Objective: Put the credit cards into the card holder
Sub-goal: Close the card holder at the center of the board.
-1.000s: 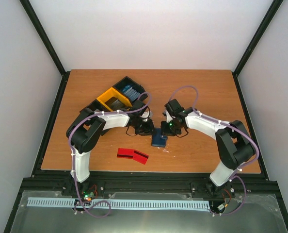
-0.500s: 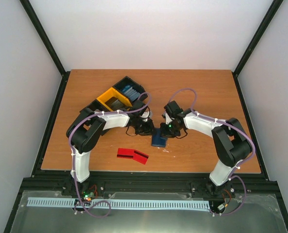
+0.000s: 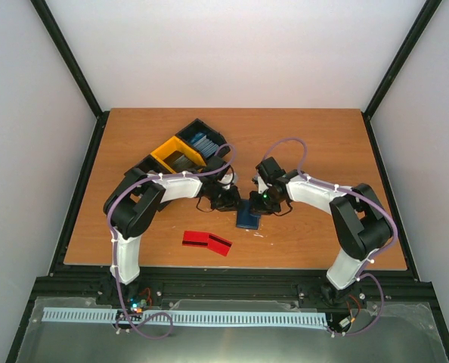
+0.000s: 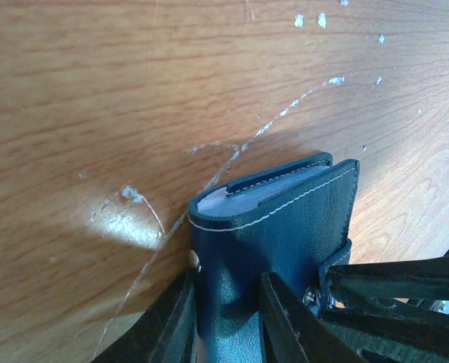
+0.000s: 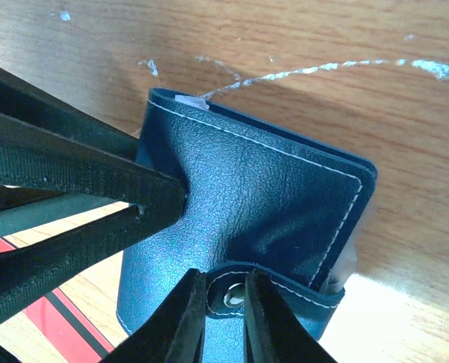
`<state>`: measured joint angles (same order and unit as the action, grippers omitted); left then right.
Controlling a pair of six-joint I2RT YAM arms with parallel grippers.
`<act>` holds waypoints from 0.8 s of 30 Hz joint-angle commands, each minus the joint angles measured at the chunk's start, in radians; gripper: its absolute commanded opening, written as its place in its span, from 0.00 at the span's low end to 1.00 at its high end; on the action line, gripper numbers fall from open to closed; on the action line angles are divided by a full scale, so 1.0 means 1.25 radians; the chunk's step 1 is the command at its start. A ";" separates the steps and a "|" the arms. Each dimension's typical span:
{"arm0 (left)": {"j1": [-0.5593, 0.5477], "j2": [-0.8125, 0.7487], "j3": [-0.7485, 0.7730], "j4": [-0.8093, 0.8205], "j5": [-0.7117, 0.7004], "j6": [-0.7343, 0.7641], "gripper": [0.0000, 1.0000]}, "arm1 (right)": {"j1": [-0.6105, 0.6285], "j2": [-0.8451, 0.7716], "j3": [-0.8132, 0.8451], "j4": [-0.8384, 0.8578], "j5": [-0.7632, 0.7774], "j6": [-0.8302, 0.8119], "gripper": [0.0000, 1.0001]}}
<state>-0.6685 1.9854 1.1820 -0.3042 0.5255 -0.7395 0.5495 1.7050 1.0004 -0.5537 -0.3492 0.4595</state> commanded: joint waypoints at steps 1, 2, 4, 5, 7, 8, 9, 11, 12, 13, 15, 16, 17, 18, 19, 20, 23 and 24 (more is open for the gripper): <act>-0.010 0.059 -0.023 -0.061 -0.039 0.010 0.24 | 0.005 0.018 -0.006 0.029 -0.027 0.009 0.14; -0.011 0.059 -0.024 -0.060 -0.037 0.011 0.23 | 0.004 0.018 -0.006 0.030 -0.028 0.008 0.13; -0.011 0.058 -0.024 -0.059 -0.036 0.012 0.22 | 0.005 0.021 -0.008 0.028 -0.028 0.007 0.12; -0.011 0.059 -0.024 -0.057 -0.034 0.013 0.22 | 0.005 0.023 -0.009 0.029 -0.031 0.007 0.12; -0.011 0.058 -0.023 -0.056 -0.032 0.015 0.21 | 0.004 0.026 -0.013 0.030 -0.037 0.006 0.11; -0.011 0.059 -0.025 -0.055 -0.031 0.015 0.21 | 0.004 0.027 -0.014 0.032 -0.041 0.006 0.11; -0.011 0.060 -0.024 -0.055 -0.030 0.016 0.21 | 0.005 0.029 -0.017 0.033 -0.043 0.006 0.11; -0.011 0.060 -0.023 -0.054 -0.028 0.016 0.21 | 0.004 0.032 -0.019 0.035 -0.048 0.007 0.11; -0.011 0.061 -0.023 -0.055 -0.028 0.017 0.21 | 0.005 0.033 -0.019 0.035 -0.050 0.006 0.11; -0.011 0.060 -0.023 -0.054 -0.029 0.016 0.21 | 0.004 0.034 -0.018 0.034 -0.051 0.006 0.11; -0.011 0.060 -0.023 -0.054 -0.029 0.017 0.21 | 0.005 0.037 -0.017 0.031 -0.053 0.004 0.11; -0.011 0.060 -0.023 -0.055 -0.029 0.016 0.21 | 0.005 0.039 -0.016 0.029 -0.051 0.003 0.11; -0.011 0.060 -0.023 -0.055 -0.030 0.017 0.21 | 0.005 0.041 -0.016 0.026 -0.047 0.002 0.11; -0.011 0.060 -0.022 -0.055 -0.030 0.016 0.21 | 0.004 0.042 -0.016 0.024 -0.043 0.000 0.11; -0.011 0.061 -0.022 -0.055 -0.030 0.016 0.21 | 0.005 0.043 -0.016 0.020 -0.040 -0.001 0.11; -0.011 0.061 -0.023 -0.055 -0.030 0.016 0.21 | 0.004 0.044 -0.016 0.018 -0.038 -0.003 0.11; -0.011 0.062 -0.023 -0.055 -0.030 0.015 0.21 | 0.005 0.052 -0.013 0.014 -0.033 -0.006 0.11; -0.011 0.062 -0.023 -0.055 -0.030 0.015 0.21 | 0.006 0.057 -0.013 0.012 -0.032 -0.007 0.11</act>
<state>-0.6682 1.9873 1.1820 -0.3046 0.5270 -0.7380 0.5438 1.7134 1.0000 -0.5407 -0.3859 0.4603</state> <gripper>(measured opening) 0.209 0.111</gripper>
